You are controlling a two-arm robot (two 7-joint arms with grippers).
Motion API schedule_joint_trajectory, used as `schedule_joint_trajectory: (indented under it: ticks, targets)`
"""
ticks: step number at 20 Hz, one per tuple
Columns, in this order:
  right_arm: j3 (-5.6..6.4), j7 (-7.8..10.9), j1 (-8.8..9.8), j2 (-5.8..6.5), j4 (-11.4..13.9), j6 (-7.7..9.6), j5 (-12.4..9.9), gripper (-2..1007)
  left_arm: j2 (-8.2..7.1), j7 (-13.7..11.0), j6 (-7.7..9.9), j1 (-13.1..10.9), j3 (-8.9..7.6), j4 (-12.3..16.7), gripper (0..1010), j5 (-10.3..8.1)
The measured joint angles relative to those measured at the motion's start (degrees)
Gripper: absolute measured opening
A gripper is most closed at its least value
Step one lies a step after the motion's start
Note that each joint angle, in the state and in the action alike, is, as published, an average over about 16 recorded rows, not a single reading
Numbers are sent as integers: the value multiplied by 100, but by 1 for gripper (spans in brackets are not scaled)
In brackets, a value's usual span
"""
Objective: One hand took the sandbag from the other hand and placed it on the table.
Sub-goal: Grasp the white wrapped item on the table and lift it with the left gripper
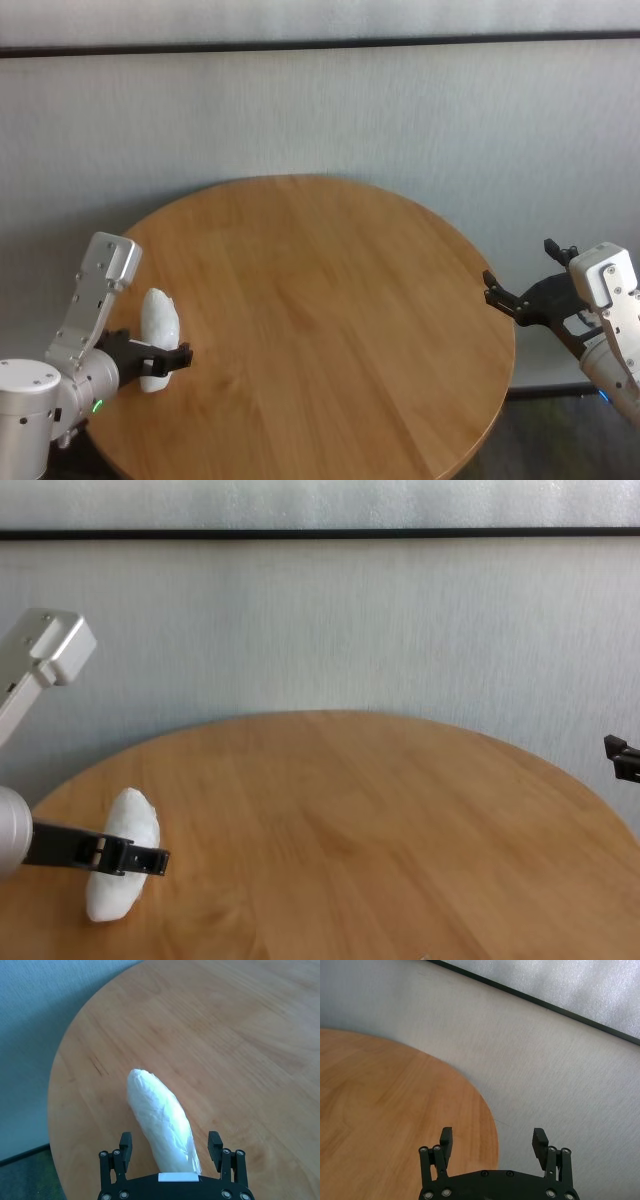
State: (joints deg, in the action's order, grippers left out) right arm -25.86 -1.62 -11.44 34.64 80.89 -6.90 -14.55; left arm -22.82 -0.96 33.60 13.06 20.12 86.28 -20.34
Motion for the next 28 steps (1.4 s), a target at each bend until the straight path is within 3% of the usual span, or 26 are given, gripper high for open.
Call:
schedule_joint_trajectory:
  ticks: [20, 28]
  targets:
    - [0, 0, 0, 0, 0, 0, 0, 1005, 133, -242, -5, 114, -28, -327, 999, 266]
    - [0, 0, 0, 0, 0, 0, 0, 1005, 112, -223, -127, 135, 31, -393, 999, 554]
